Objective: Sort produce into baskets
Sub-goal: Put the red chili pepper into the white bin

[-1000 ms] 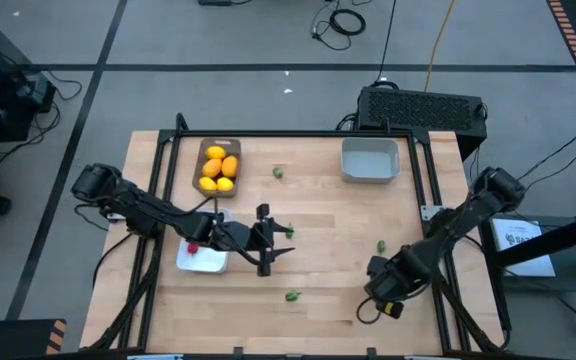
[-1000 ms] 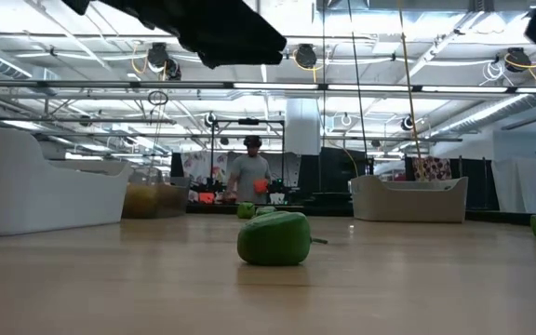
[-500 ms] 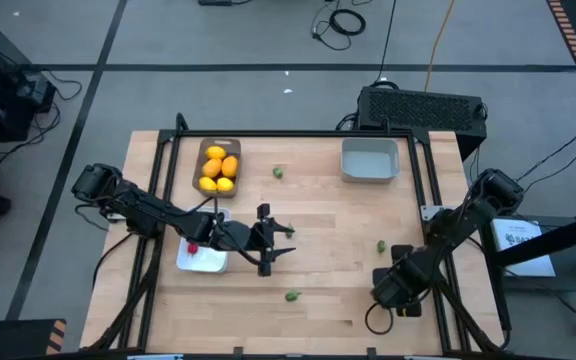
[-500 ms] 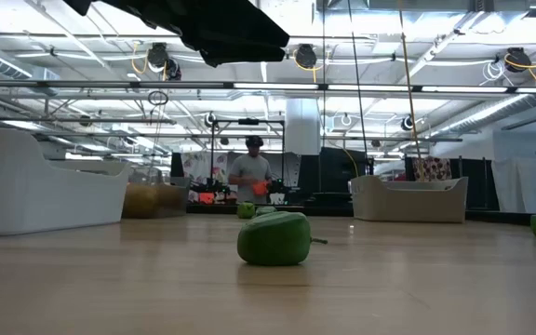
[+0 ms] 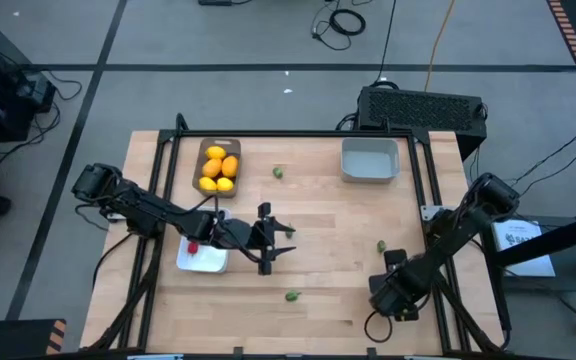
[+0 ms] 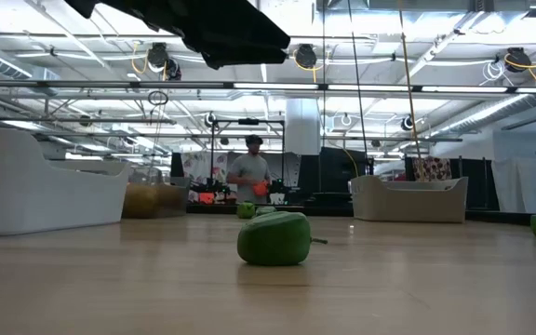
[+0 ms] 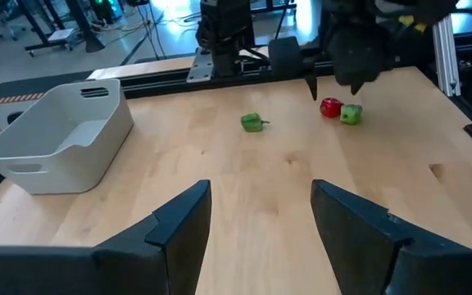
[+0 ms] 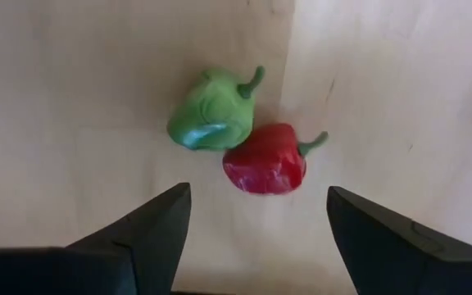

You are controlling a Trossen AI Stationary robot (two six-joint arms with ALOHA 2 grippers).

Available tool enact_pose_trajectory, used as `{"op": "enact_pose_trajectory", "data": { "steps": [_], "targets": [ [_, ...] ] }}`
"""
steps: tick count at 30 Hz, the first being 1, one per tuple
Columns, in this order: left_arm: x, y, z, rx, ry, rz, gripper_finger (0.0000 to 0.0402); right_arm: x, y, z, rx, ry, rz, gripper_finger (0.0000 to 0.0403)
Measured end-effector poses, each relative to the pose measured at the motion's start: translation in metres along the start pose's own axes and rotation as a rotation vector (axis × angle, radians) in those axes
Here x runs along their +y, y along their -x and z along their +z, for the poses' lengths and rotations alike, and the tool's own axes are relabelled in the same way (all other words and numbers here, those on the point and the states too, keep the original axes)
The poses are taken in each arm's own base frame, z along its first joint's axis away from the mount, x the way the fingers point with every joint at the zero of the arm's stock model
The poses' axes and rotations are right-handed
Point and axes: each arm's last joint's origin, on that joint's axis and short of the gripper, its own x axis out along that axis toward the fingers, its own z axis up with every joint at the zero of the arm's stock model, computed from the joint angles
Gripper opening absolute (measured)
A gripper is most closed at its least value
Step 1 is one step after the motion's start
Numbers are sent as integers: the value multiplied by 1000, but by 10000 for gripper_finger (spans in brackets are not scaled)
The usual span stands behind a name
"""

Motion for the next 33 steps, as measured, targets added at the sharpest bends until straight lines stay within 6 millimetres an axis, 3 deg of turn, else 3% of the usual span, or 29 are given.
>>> {"op": "enact_pose_trajectory", "data": {
  "steps": [9,14,24,33],
  "targets": [
    [0,0,0,3,-1,0,219,3,-28,10,84,14,-68,277],
    [0,0,0,3,-1,1,219,4,-33,12,103,16,-72,270],
    [0,0,0,3,-1,0,219,4,-26,12,51,11,-50,187],
    [0,0,-1,9,-3,0,219,1,-18,11,120,-16,-57,123]
  ]
}}
